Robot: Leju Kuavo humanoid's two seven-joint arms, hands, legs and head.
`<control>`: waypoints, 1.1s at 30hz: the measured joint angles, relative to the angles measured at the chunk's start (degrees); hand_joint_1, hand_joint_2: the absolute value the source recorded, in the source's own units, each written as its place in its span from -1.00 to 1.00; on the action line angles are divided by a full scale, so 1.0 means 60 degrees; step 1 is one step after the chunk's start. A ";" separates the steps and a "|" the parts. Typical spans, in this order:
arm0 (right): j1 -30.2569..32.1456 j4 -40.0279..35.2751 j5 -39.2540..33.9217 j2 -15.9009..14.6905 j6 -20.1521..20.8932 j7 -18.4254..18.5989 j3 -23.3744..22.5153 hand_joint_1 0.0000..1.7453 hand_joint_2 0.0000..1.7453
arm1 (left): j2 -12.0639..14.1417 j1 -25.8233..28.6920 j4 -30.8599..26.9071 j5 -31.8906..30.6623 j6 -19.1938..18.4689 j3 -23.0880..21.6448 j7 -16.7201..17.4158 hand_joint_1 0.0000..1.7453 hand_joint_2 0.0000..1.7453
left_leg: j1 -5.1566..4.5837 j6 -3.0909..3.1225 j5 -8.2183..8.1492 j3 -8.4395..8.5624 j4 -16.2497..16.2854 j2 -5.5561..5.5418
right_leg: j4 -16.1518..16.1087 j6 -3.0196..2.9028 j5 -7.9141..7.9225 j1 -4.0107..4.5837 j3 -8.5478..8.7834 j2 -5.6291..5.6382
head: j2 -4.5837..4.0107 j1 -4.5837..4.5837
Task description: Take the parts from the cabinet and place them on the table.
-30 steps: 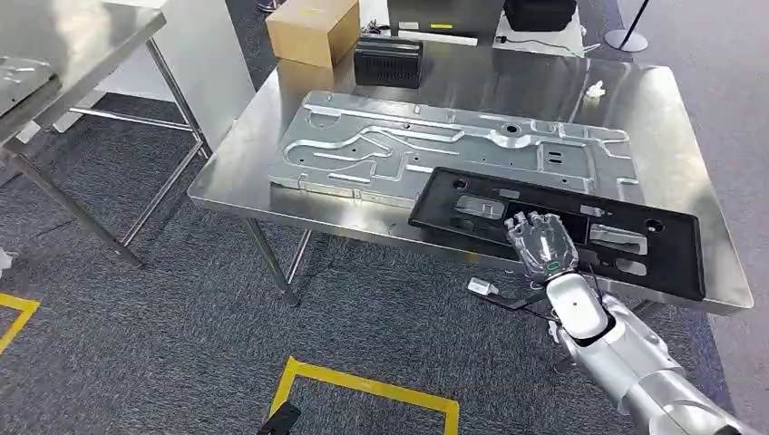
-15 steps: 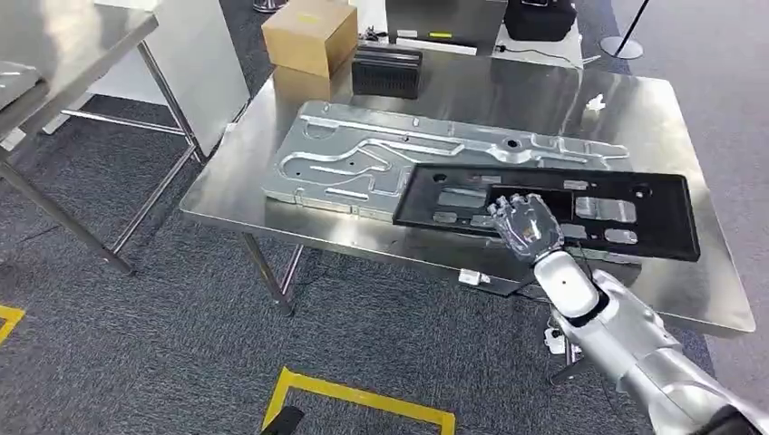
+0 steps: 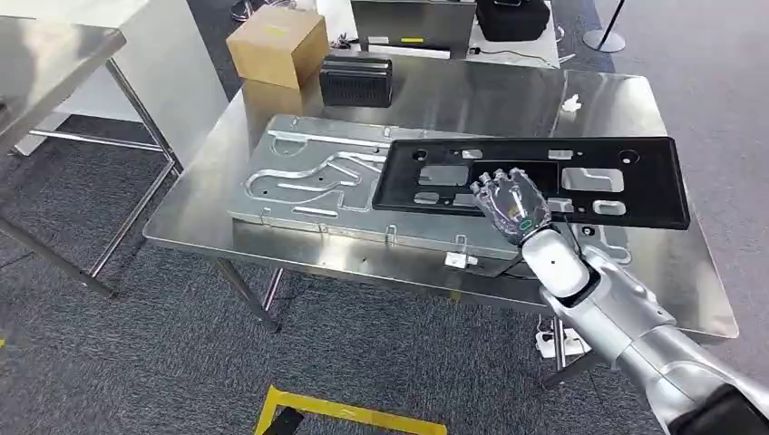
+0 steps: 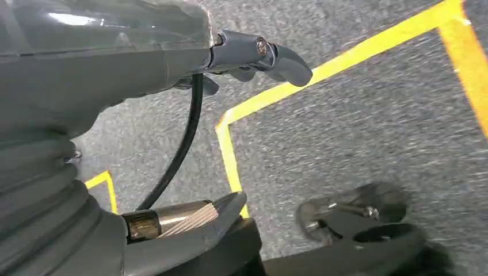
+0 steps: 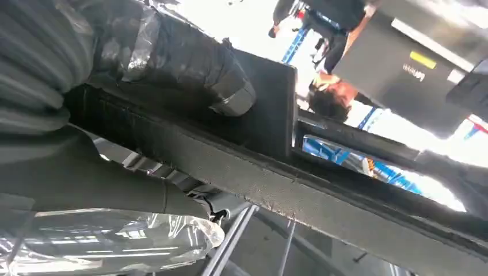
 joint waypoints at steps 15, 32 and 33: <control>0.0152 -0.0087 -0.0036 -0.0098 -0.0112 0.0095 0.0015 1.00 1.00 | -0.0102 0.0025 0.0022 -0.0018 -0.0004 0.0044 0.0015 -1.00 1.00 | -0.0102 0.0382 -0.0814 0.0924 -0.0420 -0.0081 | 0.0403 0.0276 0.0890 0.0049 -0.0986 -0.0075 | 0.0000 -0.0007; 0.0638 0.0117 -0.0033 -0.0138 -0.0612 0.0266 -0.0281 1.00 1.00 | -0.0120 0.0051 0.0040 -0.0047 0.0051 0.0153 0.0044 -1.00 1.00 | 0.0020 -0.0188 -0.0252 0.0201 -0.0366 -0.0096 | -0.0047 0.0253 0.0076 -0.0033 -0.0059 -0.0020 | 0.0000 -0.0146; 0.0644 0.0117 -0.0033 -0.0138 -0.0619 0.0262 -0.0292 1.00 1.00 | -0.0117 0.0023 0.0040 -0.0047 0.0051 0.0149 0.0044 -1.00 1.00 | 0.0028 -0.0096 -0.0272 0.0183 -0.0281 -0.0094 | -0.0109 0.0288 0.0084 -0.0039 -0.0058 -0.0018 | 0.0000 -0.0139</control>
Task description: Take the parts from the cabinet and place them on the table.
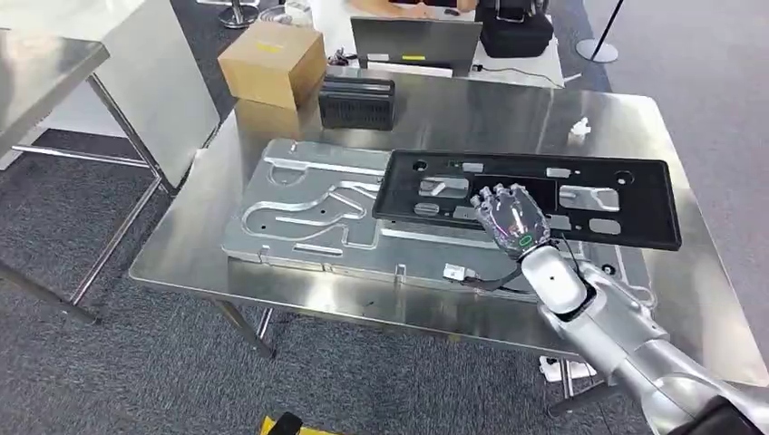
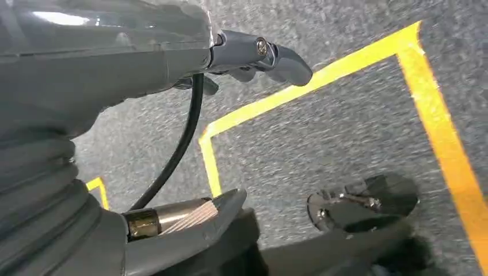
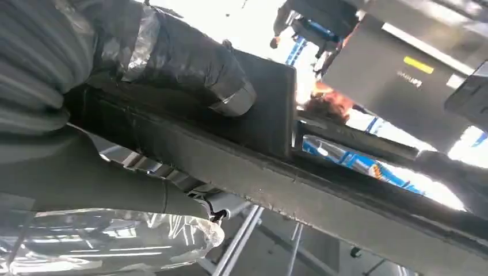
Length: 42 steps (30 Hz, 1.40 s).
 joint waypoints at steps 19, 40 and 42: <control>0.0206 0.0266 0.0000 -0.0037 -0.0259 0.0051 -0.0175 1.00 1.00 | 0.0000 0.0044 0.0000 -0.0106 0.0018 0.0073 0.0055 -1.00 1.00 | -0.0207 0.0174 -0.0746 0.0706 -0.0051 -0.0013 | -0.0202 -0.0416 0.0620 0.0177 -0.0479 -0.0090 | 0.0000 -0.0061; 0.0339 0.0408 0.0004 -0.0080 -0.0437 0.0142 -0.0328 -1.00 -1.00 | 0.0095 0.0059 0.0000 -0.0361 0.0117 0.0098 -0.0699 -1.00 -1.00 | -0.0053 0.0146 -0.0066 -0.0071 -0.0010 -0.0051 | -0.0124 -0.0268 -0.0064 0.0112 0.0057 -0.0050 | 0.0000 -0.0076; 0.0353 0.0408 0.0004 -0.0098 -0.0437 0.0142 -0.0335 -1.00 -1.00 | 0.0095 0.0056 0.0000 -0.0357 0.0080 0.0113 -0.0816 -1.00 -1.00 | -0.0068 0.0186 -0.0074 -0.0070 -0.0008 -0.0051 | -0.0130 -0.0248 -0.0063 0.0106 0.0058 -0.0052 | 0.0000 -0.0080</control>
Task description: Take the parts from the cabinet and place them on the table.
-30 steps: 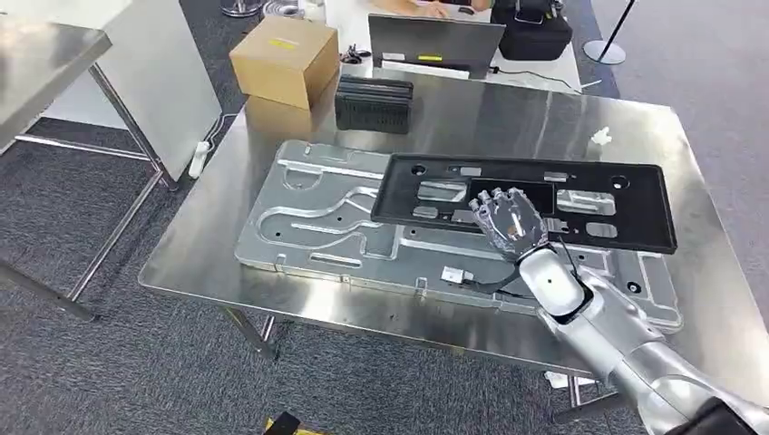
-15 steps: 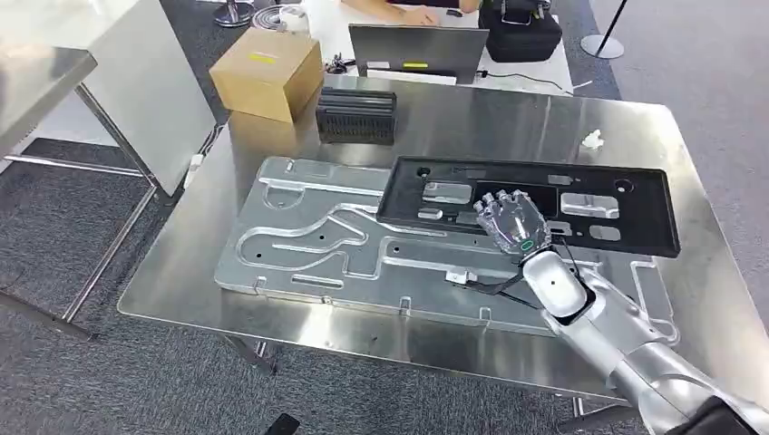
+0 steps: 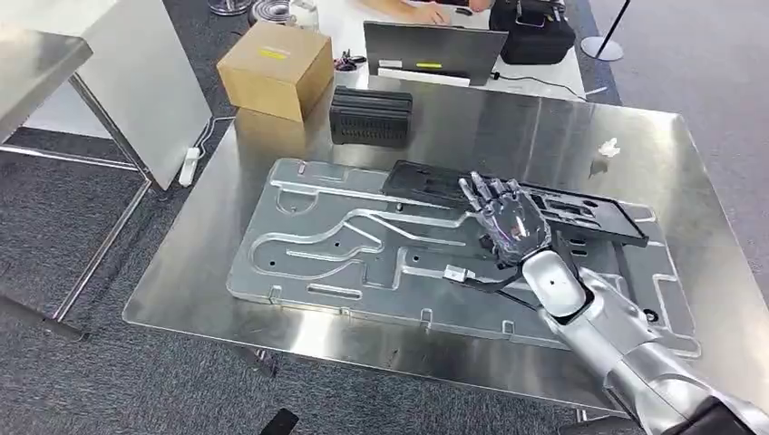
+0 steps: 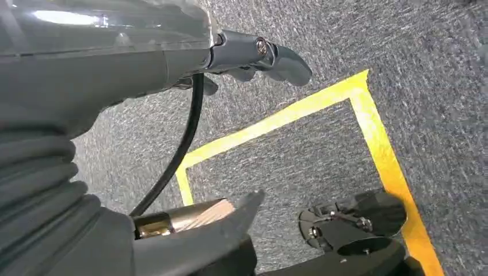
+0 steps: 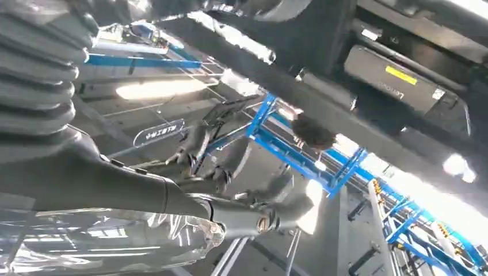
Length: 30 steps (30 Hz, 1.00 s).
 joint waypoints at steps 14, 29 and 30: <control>0.0034 -0.0004 0.0000 -0.0117 -0.0011 -0.0029 -0.0084 -1.00 -1.00 | 0.0011 0.0001 0.0000 0.0000 -0.0135 0.0022 -0.0135 -1.00 -1.00 | 0.0003 0.0024 0.0014 0.0037 0.0002 0.0012 | 0.0035 0.0217 0.0005 0.0006 -0.0001 0.0005 | 0.0000 0.0000; 0.0106 -0.0106 0.0000 -0.0215 0.0073 -0.0219 -0.0244 -1.00 -1.00 | 0.0004 -0.0086 0.0000 -0.0029 -0.0251 0.0033 -0.0142 -1.00 -1.00 | 0.0124 0.0264 0.0334 0.0300 -0.0498 0.0103 | 0.2565 0.0526 -0.1133 -0.0185 -0.1083 -0.0008 | 0.0000 0.0000; 0.0116 -0.0106 0.0000 -0.0215 0.0073 -0.0211 -0.0244 -1.00 -1.00 | 0.0004 -0.0085 0.0000 -0.0029 -0.0251 0.0033 -0.0142 -1.00 -1.00 | 0.0161 0.0203 0.0317 0.0255 -0.0431 0.0102 | 0.2188 0.0584 -0.0779 -0.0244 -0.0912 -0.0017 | 0.0000 0.0000</control>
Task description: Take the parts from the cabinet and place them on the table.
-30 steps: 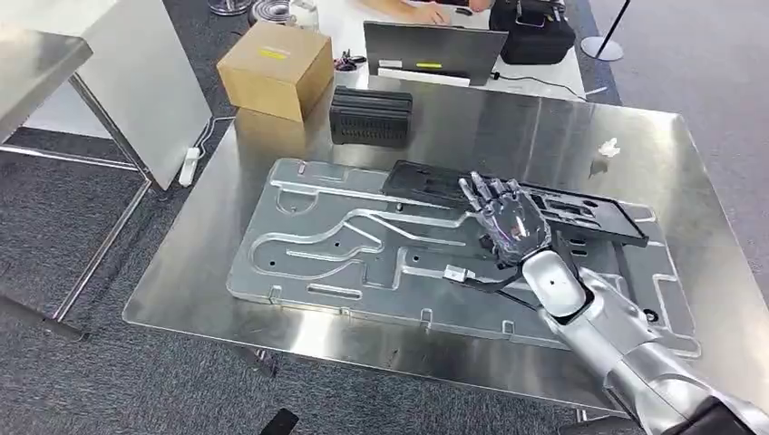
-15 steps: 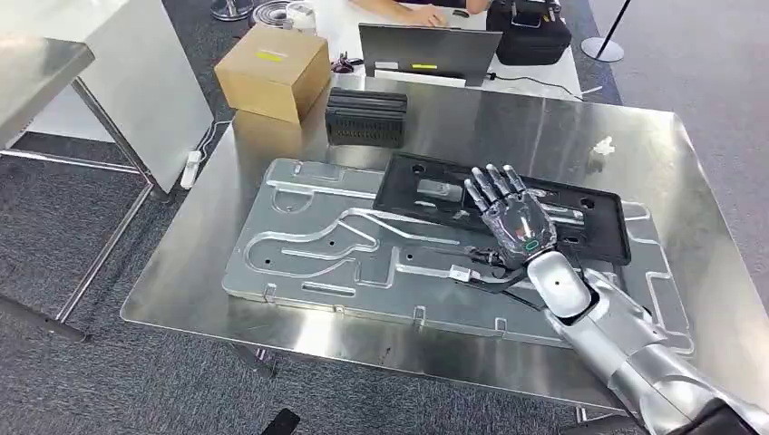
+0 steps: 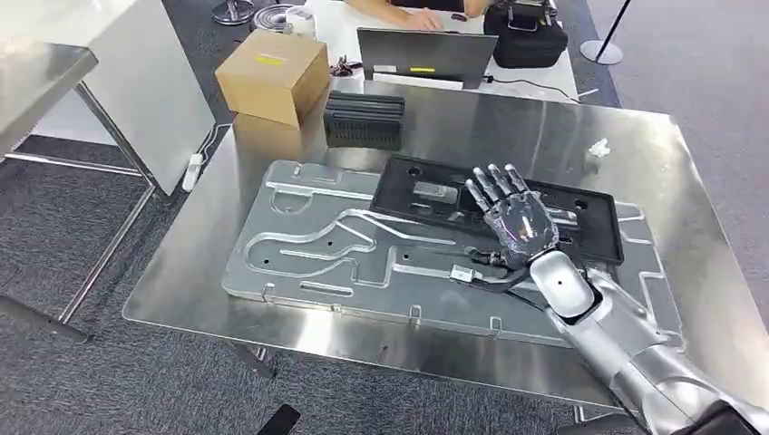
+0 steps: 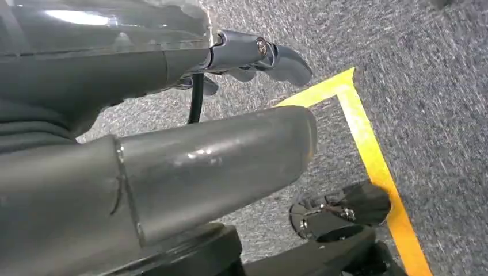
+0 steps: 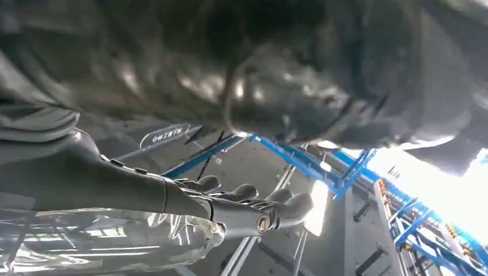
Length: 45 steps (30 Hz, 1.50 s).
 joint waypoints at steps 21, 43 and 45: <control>0.0049 -0.0073 0.0000 -0.0015 -0.0015 0.0138 -0.0007 -1.00 -1.00 | 0.0033 -0.0068 -0.0004 -0.0058 -0.0007 0.0058 0.0062 -1.00 -1.00 | -0.0335 -0.0020 -0.1238 0.0934 0.0393 -0.0043 | -0.1855 -0.0567 0.1758 0.0281 -0.0159 0.0036 | 0.0000 -0.0044; 0.0027 -0.0055 0.0004 -0.0098 -0.0011 0.0142 -0.0011 -1.00 -1.00 | -0.0011 -0.0057 0.0000 -0.0087 -0.0029 0.0087 0.0066 -1.00 -1.00 | -0.0163 -0.0425 -0.1914 -0.1144 0.2569 0.0012 | -0.1981 -0.0764 0.1332 0.0191 0.0271 -0.0056 | 0.0000 -0.0073; 0.0047 -0.0055 0.0004 -0.0102 -0.0011 0.0138 -0.0011 -1.00 -1.00 | -0.0011 -0.0050 0.0000 -0.0091 -0.0033 0.0087 0.0069 -1.00 -1.00 | -0.0123 -0.0480 -0.1990 -0.1142 0.3416 0.0015 | -0.1972 -0.0738 0.1568 0.0190 -0.0043 -0.0055 | 0.0000 -0.0076</control>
